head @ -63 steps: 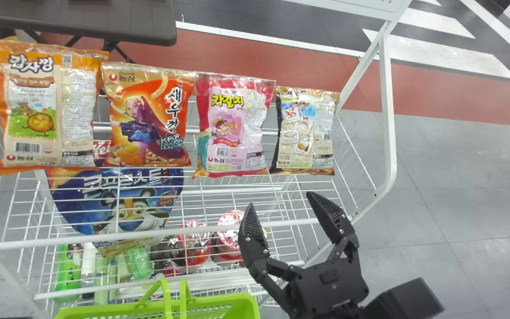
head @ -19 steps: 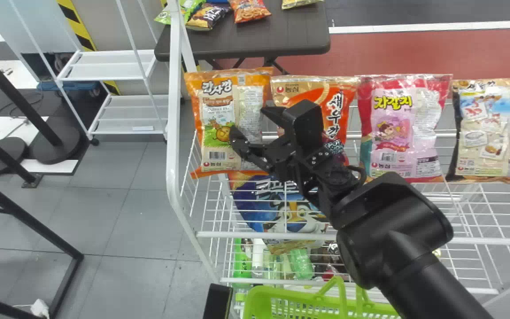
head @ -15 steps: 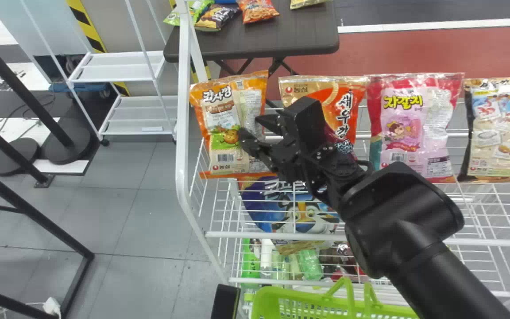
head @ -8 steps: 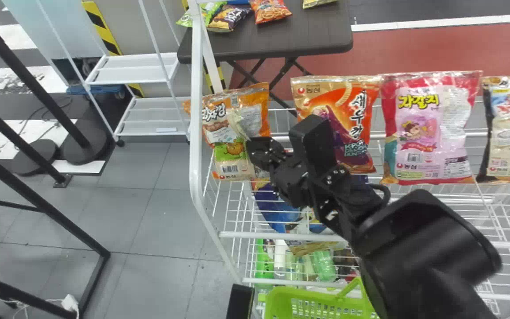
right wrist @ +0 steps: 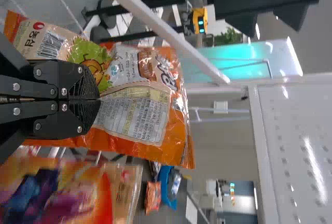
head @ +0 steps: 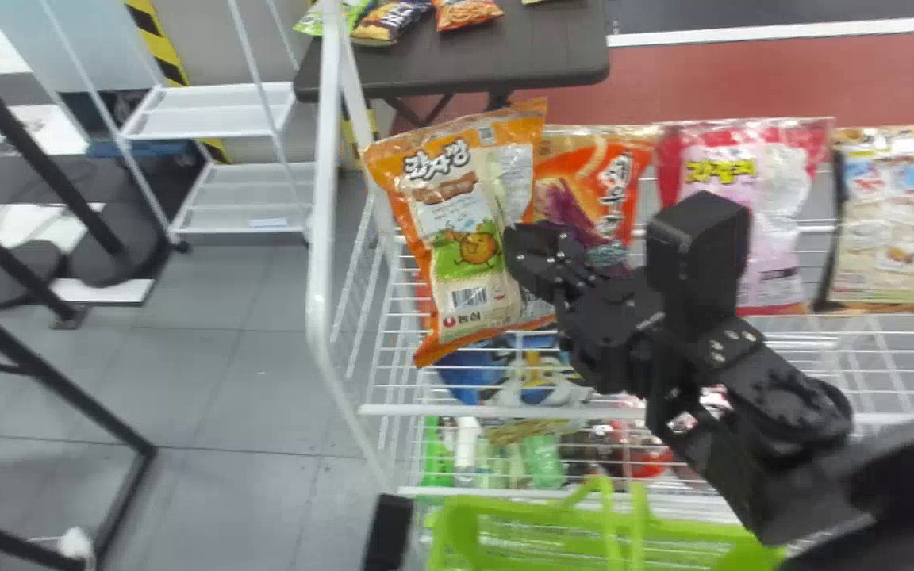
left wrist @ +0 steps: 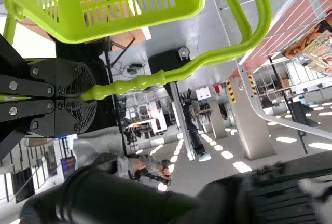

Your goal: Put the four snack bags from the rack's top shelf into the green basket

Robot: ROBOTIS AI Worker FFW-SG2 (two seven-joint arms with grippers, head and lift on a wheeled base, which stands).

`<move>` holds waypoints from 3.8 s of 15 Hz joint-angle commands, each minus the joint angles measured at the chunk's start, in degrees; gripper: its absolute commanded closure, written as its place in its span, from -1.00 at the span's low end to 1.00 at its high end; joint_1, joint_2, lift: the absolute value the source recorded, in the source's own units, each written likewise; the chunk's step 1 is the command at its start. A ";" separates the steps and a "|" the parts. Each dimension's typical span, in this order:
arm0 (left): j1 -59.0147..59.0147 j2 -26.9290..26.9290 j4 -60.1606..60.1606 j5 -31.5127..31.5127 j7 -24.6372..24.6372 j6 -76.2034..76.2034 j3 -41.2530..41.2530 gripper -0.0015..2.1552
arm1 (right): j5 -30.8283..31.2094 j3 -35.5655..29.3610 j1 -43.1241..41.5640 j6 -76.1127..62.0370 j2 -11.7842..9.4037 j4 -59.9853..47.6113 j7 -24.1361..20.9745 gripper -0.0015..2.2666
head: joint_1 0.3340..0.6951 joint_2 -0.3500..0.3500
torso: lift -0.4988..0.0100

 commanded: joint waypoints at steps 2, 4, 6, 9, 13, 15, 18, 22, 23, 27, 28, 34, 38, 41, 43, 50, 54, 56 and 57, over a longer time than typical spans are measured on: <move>0.00 -0.26 -0.19 0.38 0.42 0.00 1.42 0.96 | -0.60 -8.28 14.23 -0.15 -5.70 -13.69 0.18 0.88 | 1.00 -0.08 | 0.96; -0.08 -0.88 -0.19 0.46 0.50 0.00 2.83 0.96 | -0.60 -14.08 24.25 -5.95 -6.23 -18.70 1.85 0.88 | 1.00 -0.41 | 0.96; 0.71 -1.67 -1.07 0.99 0.33 0.00 4.85 0.96 | -0.78 -19.09 30.49 -5.78 -6.58 -21.42 2.99 0.88 | 1.00 -0.59 | 0.96; 2.90 -3.60 -1.95 1.08 -0.02 -0.70 7.05 0.96 | -5.52 -27.62 32.69 7.93 -10.45 -22.48 2.99 0.88 | 1.00 -0.92 | 0.96; 2.90 -3.51 -2.65 1.08 0.24 -0.88 7.40 0.96 | -6.67 -34.12 35.59 21.12 -9.92 -23.27 7.12 0.88 | 1.00 -1.00 | 0.96; 2.82 -3.60 -2.65 1.08 0.33 -1.05 7.40 0.96 | -7.46 -33.86 36.03 28.15 -8.60 -23.53 9.32 0.88 | 1.00 -1.00 | 0.96; 2.55 -3.60 -2.65 1.08 0.42 -1.05 7.22 0.96 | -11.15 -32.28 35.94 35.18 -7.55 -23.44 12.92 0.88 | 1.00 -1.00 | 0.96; 2.82 -3.60 -3.26 0.99 0.33 -1.05 6.52 0.96 | -14.22 -28.15 34.89 36.23 -7.02 -22.92 14.94 0.88 | 1.00 -1.00 | 0.96; 2.99 -3.69 -3.35 0.90 0.33 -1.05 5.99 0.96 | -14.14 -26.21 34.01 35.00 -7.02 -21.77 14.50 0.88 | 1.00 -1.00 | 0.96; 3.96 -3.69 -4.32 0.20 0.33 -1.05 4.67 0.96 | -9.92 -18.30 29.79 28.32 -7.02 -14.30 10.90 0.88 | 1.00 -1.00 | 0.96; 4.22 -3.69 -4.32 0.20 0.33 -1.23 4.67 0.96 | -9.48 -17.51 29.08 27.09 -6.84 -12.55 10.72 0.87 | 1.00 -1.00 | 0.96; 4.31 -3.69 -4.32 -0.15 0.33 -1.76 4.06 0.96 | -10.80 -20.06 29.08 27.09 -6.76 -11.05 12.48 -1.00 | 1.00 -1.00 | 0.96; 4.40 -3.69 -4.32 -0.42 0.68 -1.76 3.35 0.96 | -10.36 -20.85 28.82 30.26 -6.32 -11.14 14.85 -0.95 | 1.00 -1.00 | 0.96; 4.75 -3.69 -4.41 -0.50 0.59 -1.93 2.74 0.96 | -9.30 -19.53 27.15 33.60 -6.23 -9.12 15.29 -0.95 | 1.00 -1.00 | 0.96; 5.37 -3.69 -5.02 -0.50 0.50 -2.46 2.65 0.96 | -8.60 -17.42 26.01 33.60 -6.23 -6.66 14.85 -0.95 | 1.00 -1.00 | 0.96; 6.51 -3.51 -6.34 -1.91 0.59 -2.81 0.19 0.96 | -4.91 -9.16 20.30 23.93 -6.05 5.21 8.09 -0.94 | 1.00 -1.00 | 0.96; 6.68 -3.25 -6.43 -2.00 0.59 -2.81 0.45 0.96 | -4.29 -10.66 23.55 13.38 -6.14 2.92 5.19 -0.94 | 1.00 -1.00 | 0.96; 6.68 -3.34 -6.25 -2.00 0.68 -2.99 0.63 0.97 | -8.86 -16.55 27.06 13.21 -6.05 -3.40 7.47 -0.95 | 1.00 -1.00 | 0.96; 6.68 -3.34 -6.17 -2.00 0.68 -3.16 0.72 0.96 | -11.32 -19.27 28.47 13.38 -5.79 -6.04 8.35 -0.96 | 1.00 -1.00 | 0.96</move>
